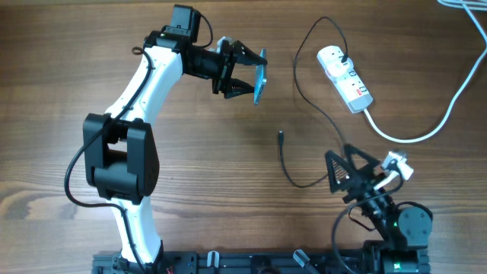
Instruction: Plug charger to phone and switch on socket
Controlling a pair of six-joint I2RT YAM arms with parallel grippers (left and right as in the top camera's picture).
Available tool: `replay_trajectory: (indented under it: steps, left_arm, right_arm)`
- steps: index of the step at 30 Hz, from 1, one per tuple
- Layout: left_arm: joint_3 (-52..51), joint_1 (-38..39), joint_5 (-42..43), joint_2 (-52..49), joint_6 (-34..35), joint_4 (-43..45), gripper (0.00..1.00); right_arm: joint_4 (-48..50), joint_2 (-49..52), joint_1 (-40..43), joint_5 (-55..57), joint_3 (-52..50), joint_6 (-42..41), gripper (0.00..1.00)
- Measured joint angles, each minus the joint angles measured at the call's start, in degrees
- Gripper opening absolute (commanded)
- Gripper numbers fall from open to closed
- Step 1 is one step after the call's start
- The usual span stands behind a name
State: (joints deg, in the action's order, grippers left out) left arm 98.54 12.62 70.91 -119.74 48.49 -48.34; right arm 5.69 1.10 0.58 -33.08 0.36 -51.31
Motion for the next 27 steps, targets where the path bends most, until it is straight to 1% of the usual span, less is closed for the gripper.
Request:
replay_trajectory:
  steps: [1, 2, 3, 4, 5, 6, 7, 8, 9, 10, 11, 12, 13, 14, 15, 17, 18, 19, 20, 21, 22, 24, 25, 26, 27]
  left_arm:
    - [0.0, 0.0, 0.2, 0.0, 1.1, 0.4, 0.69]
    - [0.0, 0.0, 0.3, 0.0, 2.1, 1.1, 0.69]
    - [0.0, 0.0, 0.4, 0.1, 4.5, 2.8, 0.69]
    - [-0.1, 0.0, 0.6, 0.1, 6.1, 4.0, 0.69]
    - [-0.1, -0.1, 0.6, 0.1, 7.8, 5.2, 0.69]
    - [-0.1, -0.2, 0.6, 0.1, 9.3, 6.1, 0.69]
    - [-0.1, -0.3, 0.7, 0.1, 10.8, 6.9, 0.69]
    - [-0.1, -0.5, 0.8, 0.1, 12.4, 7.5, 0.69]
    - [-0.1, -0.8, 1.0, 0.1, 13.7, 8.2, 0.69]
    - [-0.1, -1.1, 1.1, 0.1, 14.5, 9.0, 0.69]
    - [-0.1, -1.8, 1.3, 0.1, 15.2, 9.6, 0.69]
    - [-0.1, -2.5, 1.3, 0.1, 15.6, 9.7, 0.69]
    - [-0.2, -3.6, 1.5, 0.1, 16.0, 9.6, 0.7]
    - [-0.2, -4.2, 1.7, 0.1, 16.2, 9.7, 0.7]
    - [-0.2, -4.9, 1.7, 0.1, 16.9, 9.6, 0.7]
    - [-0.2, -5.1, 2.2, 0.1, 17.4, 9.8, 0.7]
    - [-0.2, -5.1, 2.6, 0.1, 17.7, 9.8, 0.7]
    - [-0.2, -5.1, 2.8, 0.1, 17.9, 9.8, 0.7]
    - [-0.2, -5.0, 3.0, 0.1, 17.9, 9.8, 0.7]
    - [-0.2, -5.0, 3.2, 0.1, 18.0, 9.8, 0.7]
    - [-0.2, -5.0, 3.2, 0.1, 18.1, 9.8, 0.7]
    - [-0.2, -5.0, 3.4, 0.1, 18.3, 9.8, 0.7]
    - [-0.2, -5.0, 3.5, 0.1, 18.3, 9.9, 0.7]
    - [-0.2, -5.0, 3.6, 0.1, 18.3, 9.8, 0.7]
    - [-0.2, -5.0, 3.8, 0.1, 18.3, 9.7, 0.7]
  right_arm:
    - [9.6, 0.2, 0.0, -3.3, 0.0, -5.4, 1.0]
    - [17.6, 0.2, 0.0, -5.8, 0.3, -8.8, 0.99]
    - [20.5, 0.0, 0.0, -7.3, 1.8, -12.6, 0.99]
    - [18.5, 0.1, 0.0, -7.9, 3.3, -14.0, 1.0]
    - [13.7, 0.6, 0.0, -8.5, 6.5, -14.2, 0.99]
    - [6.9, 1.6, 0.0, -8.9, 10.6, -13.2, 0.99]
    - [-1.5, 3.7, 0.0, -9.2, 16.2, -10.4, 0.99]
    - [-12.4, 8.2, 0.0, -9.2, 24.7, -4.9, 0.99]
    - [-21.9, 10.9, -0.1, -8.3, 30.3, -1.3, 1.0]
    - [-36.8, 17.0, 0.0, -6.1, 39.6, 5.7, 1.0]
    - [-44.5, 21.8, 0.0, -4.6, 46.3, 9.5, 1.0]
    - [-54.2, 29.7, 0.0, -1.6, 55.6, 15.1, 1.0]
    - [-60.5, 36.8, 0.0, 1.3, 63.9, 18.8, 1.0]
    - [-64.2, 39.5, 0.0, 2.5, 66.9, 19.6, 1.0]
    - [-67.8, 45.2, 0.0, 4.3, 72.5, 20.6, 1.0]
    - [-64.9, 48.5, 0.0, 3.0, 74.4, 20.5, 0.99]
    - [-61.7, 50.3, 0.0, -0.5, 74.6, 21.2, 1.0]
    - [-60.8, 51.0, -0.4, -1.7, 74.7, 21.5, 1.0]
    - [-61.9, 52.4, -2.8, -2.1, 75.1, 22.4, 0.99]
    - [-64.8, 53.7, -6.1, 0.2, 76.3, 22.7, 0.99]
    - [-70.1, 56.8, -11.7, 6.1, 79.0, 22.9, 0.99]
    - [-74.3, 61.5, -18.1, 12.5, 82.6, 22.6, 1.0]
    - [-80.9, 69.5, -25.1, 22.5, 89.8, 21.4, 1.0]
    - [-82.6, 73.9, -28.1, 26.7, 93.4, 20.8, 0.99]
    - [-88.5, 79.8, -31.3, 32.4, 99.5, 19.5, 1.0]
